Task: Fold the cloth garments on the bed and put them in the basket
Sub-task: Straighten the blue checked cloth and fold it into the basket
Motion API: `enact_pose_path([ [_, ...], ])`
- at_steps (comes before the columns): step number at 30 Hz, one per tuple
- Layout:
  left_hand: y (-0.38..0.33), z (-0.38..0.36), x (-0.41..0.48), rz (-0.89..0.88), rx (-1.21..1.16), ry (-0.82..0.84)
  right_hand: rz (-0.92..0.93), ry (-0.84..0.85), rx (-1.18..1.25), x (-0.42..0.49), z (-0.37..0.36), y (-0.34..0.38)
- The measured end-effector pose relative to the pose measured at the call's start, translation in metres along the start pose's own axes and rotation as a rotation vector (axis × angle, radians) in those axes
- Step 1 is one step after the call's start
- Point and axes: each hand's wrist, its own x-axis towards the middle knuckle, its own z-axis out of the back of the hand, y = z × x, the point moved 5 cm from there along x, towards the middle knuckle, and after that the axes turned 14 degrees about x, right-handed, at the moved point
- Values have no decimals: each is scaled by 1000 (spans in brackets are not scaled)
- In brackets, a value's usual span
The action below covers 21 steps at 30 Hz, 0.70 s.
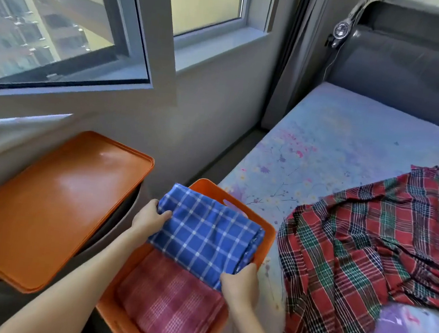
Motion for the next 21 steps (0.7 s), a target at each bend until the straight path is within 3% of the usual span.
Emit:
enact_pose_path([
  [5, -7, -48, 38, -96, 213, 35, -113, -86, -178, 24, -28, -11],
  [11, -13, -100, 69, -231, 266, 35, -150, -71, -374, 68, -58, -37],
  [17, -13, -140, 68, -591, 714, -49, -4, 85, -798, 105, -81, -47],
  [21, -21, -166, 81, -711, 854, 37, 25, 205, -914, 134, -88, -48],
])
